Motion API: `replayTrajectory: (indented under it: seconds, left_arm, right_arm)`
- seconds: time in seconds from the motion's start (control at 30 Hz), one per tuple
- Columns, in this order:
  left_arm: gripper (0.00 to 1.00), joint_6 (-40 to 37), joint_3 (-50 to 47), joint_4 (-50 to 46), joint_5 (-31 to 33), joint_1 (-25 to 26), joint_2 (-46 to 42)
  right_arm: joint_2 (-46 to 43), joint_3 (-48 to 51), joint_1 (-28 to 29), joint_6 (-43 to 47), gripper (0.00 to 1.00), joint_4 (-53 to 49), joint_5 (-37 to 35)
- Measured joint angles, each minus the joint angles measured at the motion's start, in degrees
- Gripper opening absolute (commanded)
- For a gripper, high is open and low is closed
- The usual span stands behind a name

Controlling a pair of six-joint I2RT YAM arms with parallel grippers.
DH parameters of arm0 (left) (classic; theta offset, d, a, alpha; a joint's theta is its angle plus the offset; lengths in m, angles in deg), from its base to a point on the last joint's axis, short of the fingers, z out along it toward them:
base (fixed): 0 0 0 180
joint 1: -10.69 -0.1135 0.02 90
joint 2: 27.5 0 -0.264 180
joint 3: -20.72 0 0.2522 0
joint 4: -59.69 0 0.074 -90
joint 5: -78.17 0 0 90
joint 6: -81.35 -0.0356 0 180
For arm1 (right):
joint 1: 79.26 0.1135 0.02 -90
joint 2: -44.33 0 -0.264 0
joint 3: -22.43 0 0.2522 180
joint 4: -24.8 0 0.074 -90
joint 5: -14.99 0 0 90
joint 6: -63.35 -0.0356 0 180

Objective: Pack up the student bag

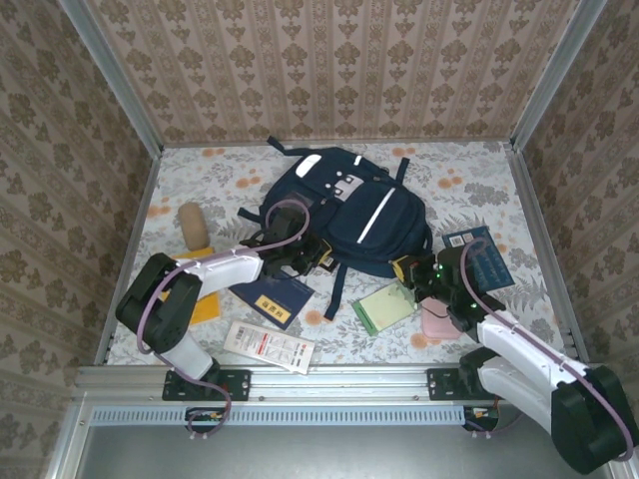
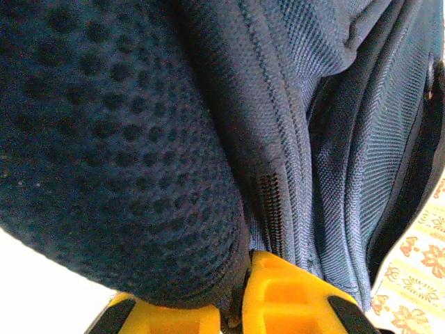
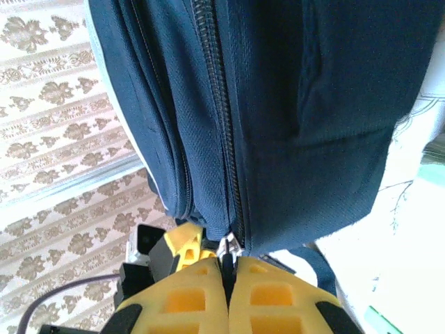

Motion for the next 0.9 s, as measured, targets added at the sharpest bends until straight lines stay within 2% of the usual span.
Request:
replayTrajectory:
  seconds: [0.07, 0.1, 0.13, 0.27, 0.37, 0.43, 0.53, 0.63, 0.77, 0.9]
  left_arm:
    - [0.00, -0.20, -0.02, -0.11, -0.13, -0.15, -0.02]
    - [0.00, -0.44, -0.07, -0.15, -0.31, -0.50, -0.02]
    - [0.00, -0.70, -0.09, -0.28, -0.37, -0.81, -0.02]
    - [0.00, -2.14, -0.09, -1.95, 1.55, -2.45, -0.04]
    - [0.00, -3.39, -0.09, -3.91, 4.59, -5.46, -0.15]
    - [0.00, -4.22, -0.09, -4.72, 5.84, -6.71, -0.66]
    - [0.00, -5.29, -0.09, -5.79, 6.62, -7.41, -1.51]
    - [0.00, -6.29, -0.02, -6.49, 6.60, -7.41, -1.97]
    - [0.00, -7.80, 0.96, -8.07, 6.58, -7.45, -1.97]
    - [0.00, -8.98, 1.33, -8.96, 6.58, -7.45, -1.97]
  right_arm:
    - [-0.46, 0.09, -1.16, 1.55, 0.00, -0.87, 0.17]
    - [-0.37, 0.09, -1.81, 3.10, 0.03, -0.98, 0.55]
    - [0.11, -0.09, -2.16, 4.94, 0.08, -1.03, 1.16]
    - [5.66, -5.20, -3.37, 14.73, 0.40, -5.84, 2.67]
    - [8.94, -9.86, -4.66, 21.11, 0.53, -12.00, 2.56]
    - [8.83, -12.15, -4.63, 25.29, 0.54, -16.52, 1.97]
    - [7.13, -13.60, -3.91, 32.39, 0.50, -20.96, 0.57]
    - [7.26, -14.62, -1.29, 39.50, 0.48, -23.61, -0.52]
    - [10.80, -19.76, 5.31, 49.77, 0.47, -27.28, -2.12]
    - [16.20, -29.29, 7.37, 56.33, 0.43, -31.21, -2.54]
